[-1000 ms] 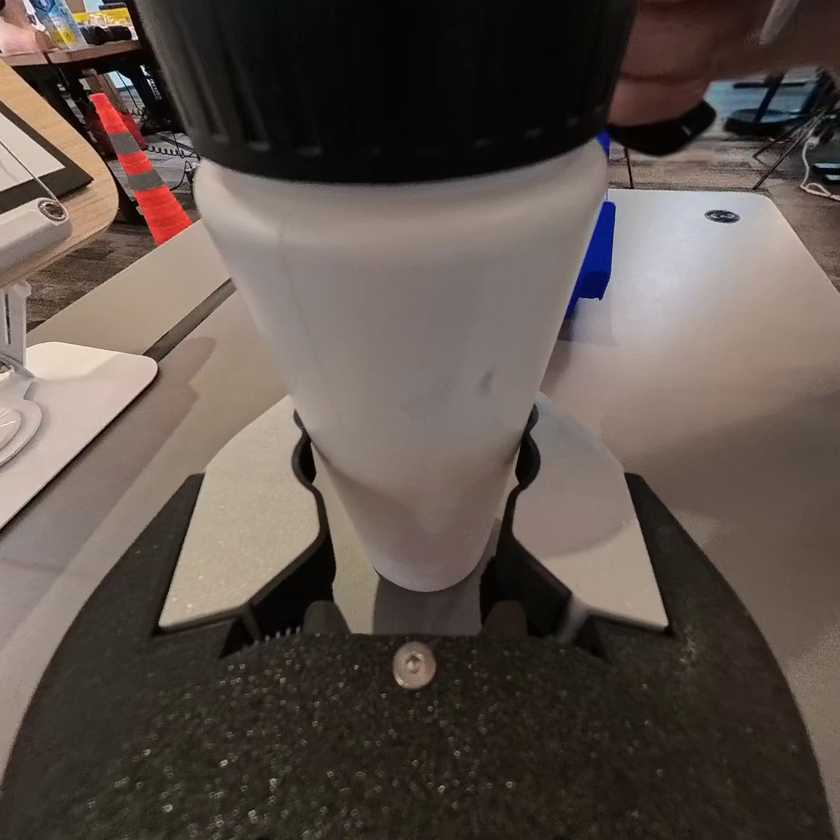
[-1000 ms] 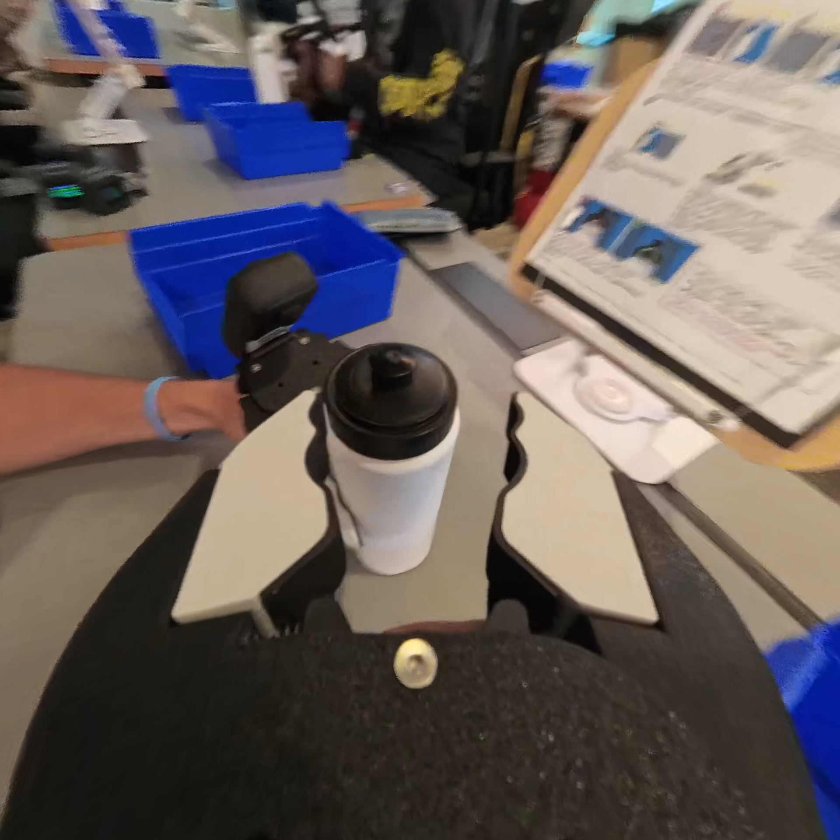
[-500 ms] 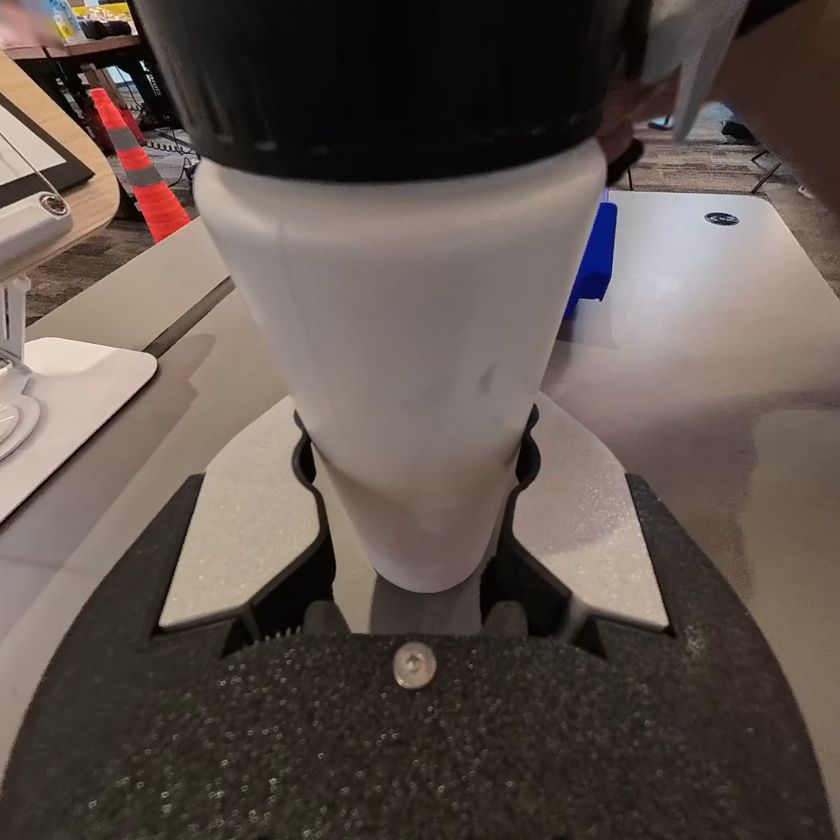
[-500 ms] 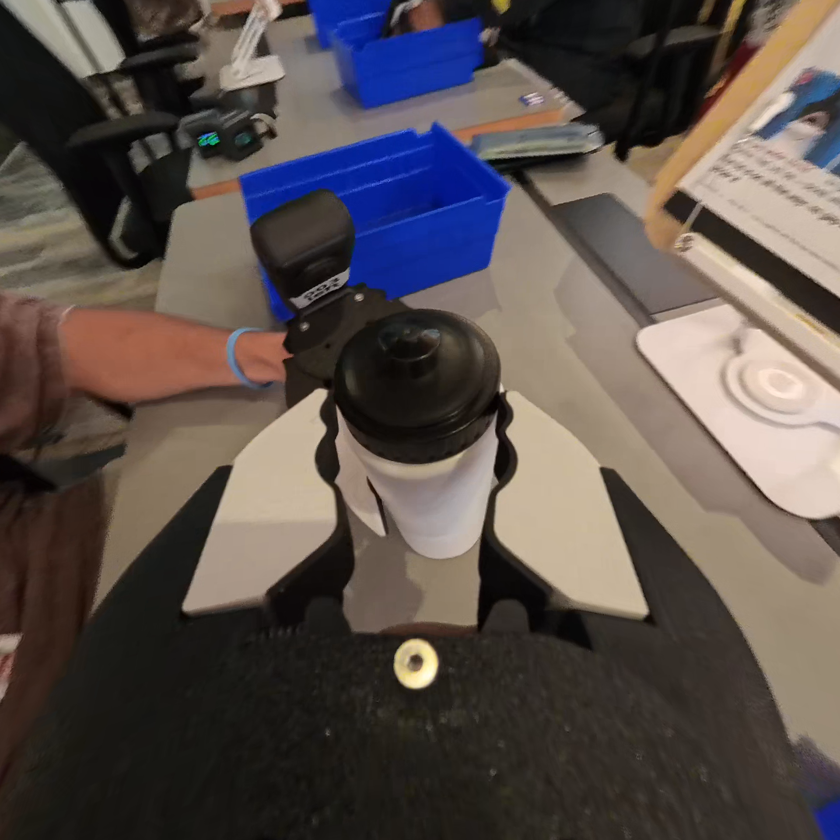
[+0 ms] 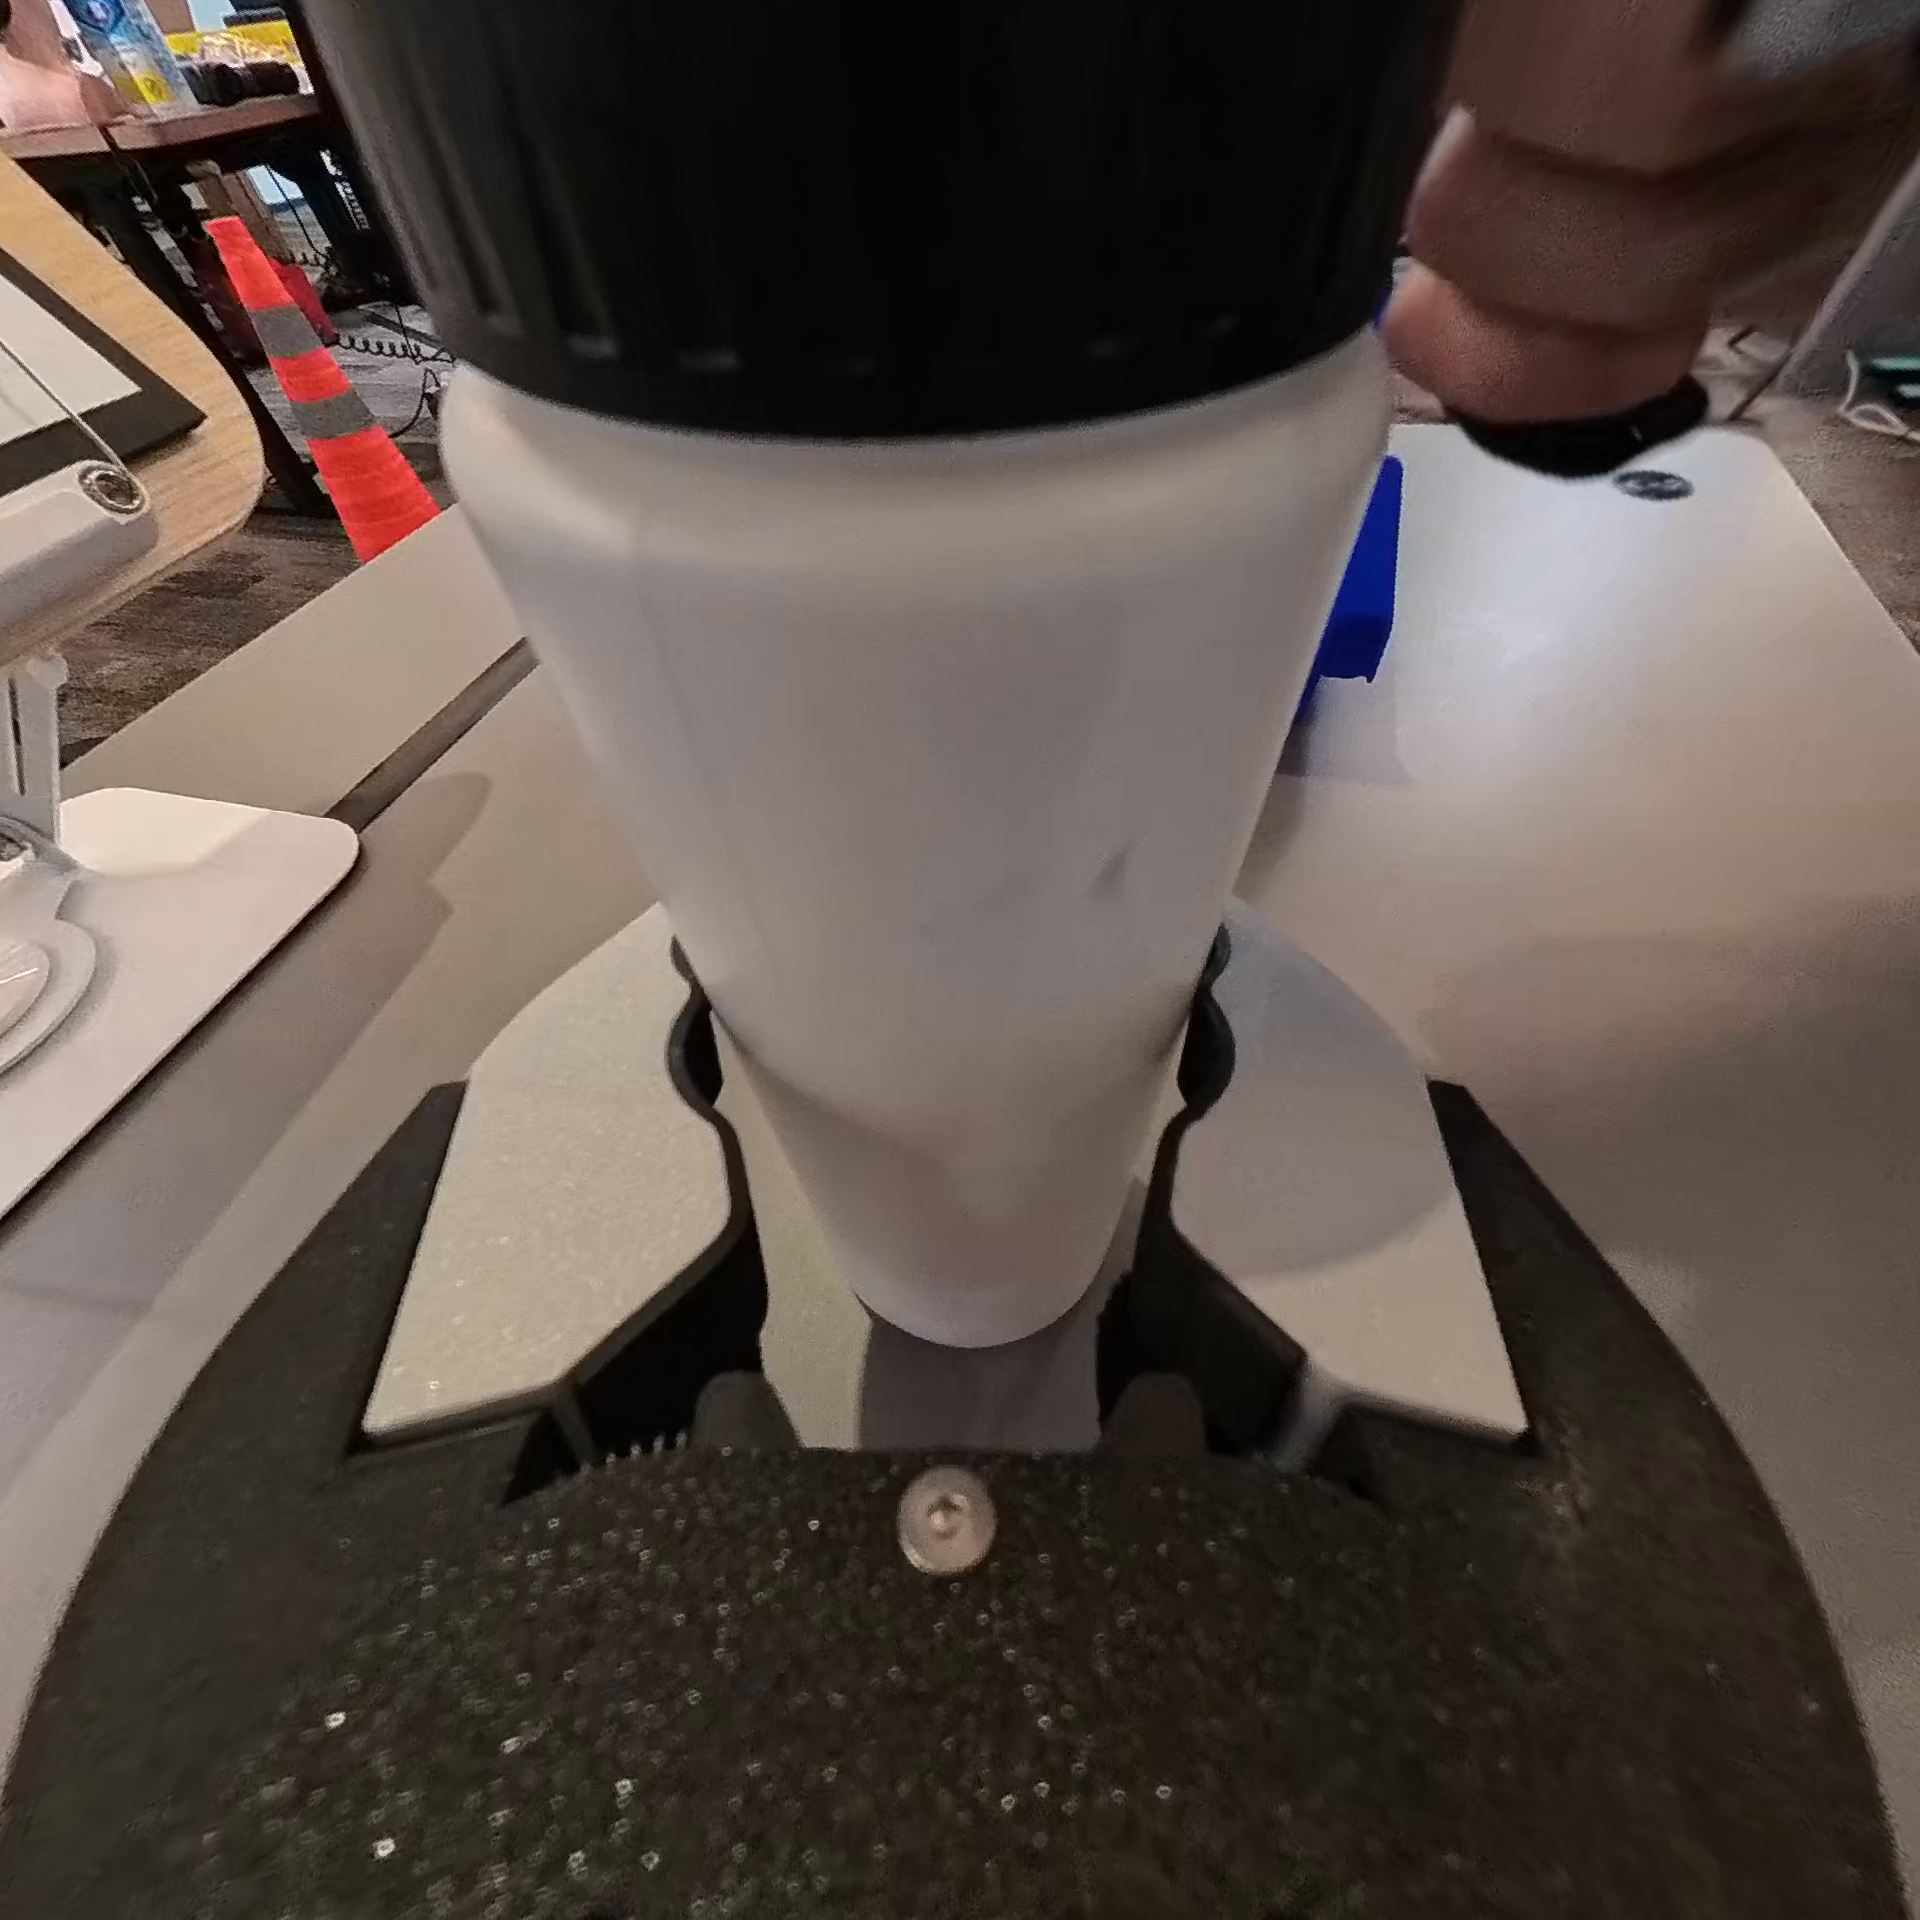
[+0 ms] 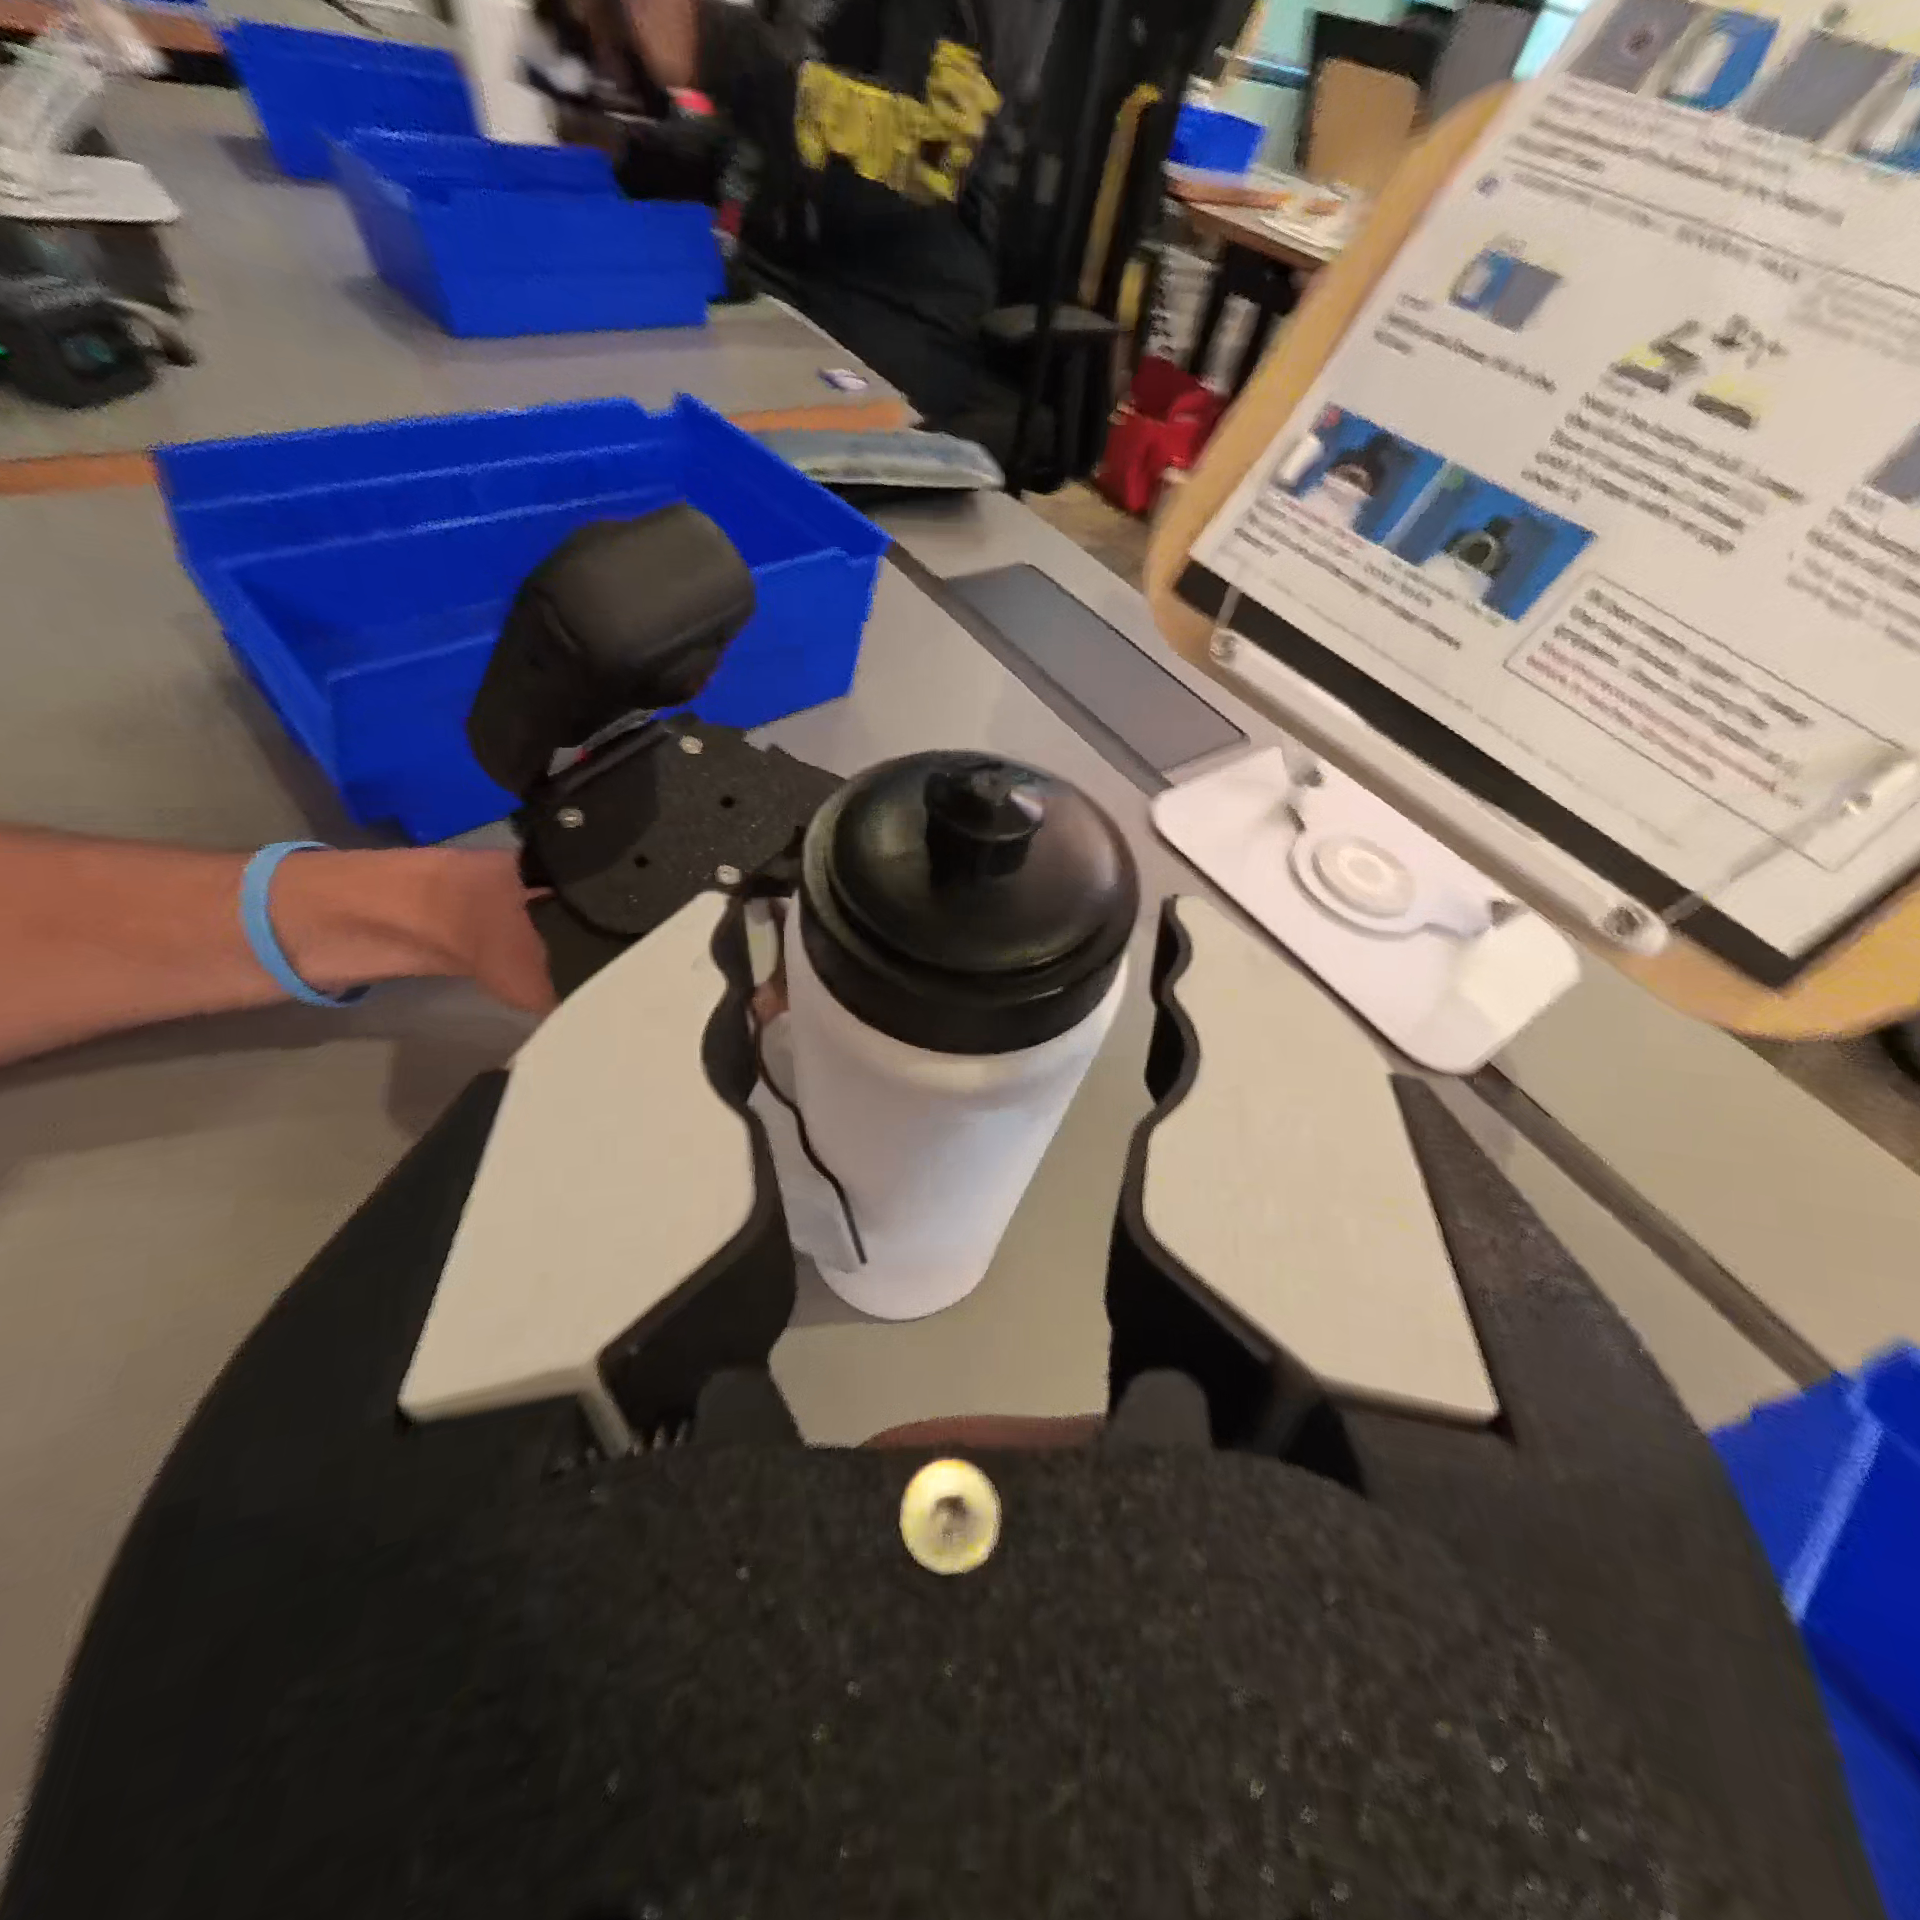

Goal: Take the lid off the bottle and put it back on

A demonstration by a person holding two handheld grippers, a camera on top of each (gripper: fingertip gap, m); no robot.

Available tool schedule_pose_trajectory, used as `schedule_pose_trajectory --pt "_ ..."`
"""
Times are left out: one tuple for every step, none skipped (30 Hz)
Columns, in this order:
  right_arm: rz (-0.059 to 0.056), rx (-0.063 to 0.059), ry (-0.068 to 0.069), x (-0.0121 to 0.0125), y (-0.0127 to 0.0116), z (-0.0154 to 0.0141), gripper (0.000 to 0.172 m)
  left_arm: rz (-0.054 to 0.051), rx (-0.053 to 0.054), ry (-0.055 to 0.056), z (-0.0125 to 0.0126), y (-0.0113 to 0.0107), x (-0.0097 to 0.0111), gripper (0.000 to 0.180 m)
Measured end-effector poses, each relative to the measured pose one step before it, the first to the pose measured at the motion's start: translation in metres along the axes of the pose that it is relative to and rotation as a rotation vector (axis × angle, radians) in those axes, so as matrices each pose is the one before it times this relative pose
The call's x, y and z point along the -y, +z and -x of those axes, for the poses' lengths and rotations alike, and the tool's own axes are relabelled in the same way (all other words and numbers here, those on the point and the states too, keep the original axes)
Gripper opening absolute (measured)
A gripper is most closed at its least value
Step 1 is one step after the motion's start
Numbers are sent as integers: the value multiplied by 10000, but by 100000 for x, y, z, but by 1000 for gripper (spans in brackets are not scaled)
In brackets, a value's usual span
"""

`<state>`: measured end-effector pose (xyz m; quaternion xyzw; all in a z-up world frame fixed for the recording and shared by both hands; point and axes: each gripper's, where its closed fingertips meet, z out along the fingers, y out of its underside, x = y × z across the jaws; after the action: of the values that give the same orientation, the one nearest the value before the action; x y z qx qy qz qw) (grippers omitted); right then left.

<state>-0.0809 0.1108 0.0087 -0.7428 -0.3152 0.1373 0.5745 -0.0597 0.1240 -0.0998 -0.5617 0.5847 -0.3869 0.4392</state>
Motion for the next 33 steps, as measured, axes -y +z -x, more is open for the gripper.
schedule_pose_trajectory --pt "-148 867 -95 379 -303 297 74 2 -10 -8 -8 -11 -7 87" --pt "-184 1038 -28 335 -204 413 77 -1 -3 -4 -6 1 2 87" --pt "7 918 117 25 -93 151 77 -6 0 -1 -1 4 8 87" --pt "381 792 160 -397 -7 -65 79 1 1 -10 13 -6 -15 87" --pt "449 585 88 -357 15 -335 79 3 -18 -36 1 0 -7 87" --pt "35 466 78 238 -61 -335 77 -16 -42 -33 -18 -2 2 87" --pt "58 524 168 235 -14 -83 78 -13 -3 15 -4 -7 2 87" --pt "93 406 148 205 26 -96 76 13 6 6 -8 -4 -3 87" --pt "126 98 70 58 105 -407 75 10 4 11 -7 2 -8 87" --pt "365 -126 -25 -374 155 -593 74 -3 1 4 -6 1 4 87" --pt "516 -168 -126 -680 253 -477 73 -4 1 -10 14 -6 1 87" --pt "408 -63 -143 -565 300 -144 74 1 2 -18 19 0 -4 87" --pt "176 5 -60 -183 204 80 73 2 10 -29 53 -9 -9 87" --pt "-18 129 -2 155 30 359 64 -6 16 -37 74 -28 -19 87" --pt "-9 -249 132 82 -18 -88 63 -8 16 -13 71 -18 -12 87" --pt "-12 -299 138 -24 6 -72 63 6 31 -15 70 -12 -13 87" --pt "-125 -350 231 10 43 -31 63 -3 11 -18 21 3 3 87" --pt "-115 -413 153 -47 13 -10 63 -7 5 8 -9 17 4 87" --pt "-142 -452 146 -6 -35 85 63 2 13 35 -27 2 13 87" --pt "-126 -446 162 1 -12 153 63 10 16 43 -38 -5 4 87" --pt "-95 -483 208 -9 -17 112 63 7 13 21 -17 -11 3 87" --pt "-46 -533 273 10 23 58 63 -6 22 -4 26 -14 2 87" --pt "6 -534 244 56 62 55 63 -26 -1 -10 22 -15 10 87" --pt "68 -519 179 38 58 93 63 -23 1 3 15 -21 17 87" --pt "104 -533 192 32 66 84 63 -3 25 -4 40 -7 0 87" --pt "116 -547 279 36 59 23 63 3 17 -20 39 -4 4 87" --pt "106 -531 350 16 66 23 63 -9 -4 -13 26 -8 -7 87" --pt "56 -475 197 3 63 38 64 -8 -14 9 -12 -13 4 87" --pt "62 -434 -6 -75 60 -5 64 11 -1 20 -18 29 0 87" --pt "90 -388 -133 -113 68 -107 65 20 16 19 -18 50 -1 87" --pt "106 -272 -265 -156 45 -171 65 13 6 17 -23 55 7 87" --pt "9 -35 -396 -34 -8 -96 67 9 -21 24 -72 38 8 87" --pt "-161 149 -360 134 -124 -85 68 17 -30 24 -84 35 -12 87"
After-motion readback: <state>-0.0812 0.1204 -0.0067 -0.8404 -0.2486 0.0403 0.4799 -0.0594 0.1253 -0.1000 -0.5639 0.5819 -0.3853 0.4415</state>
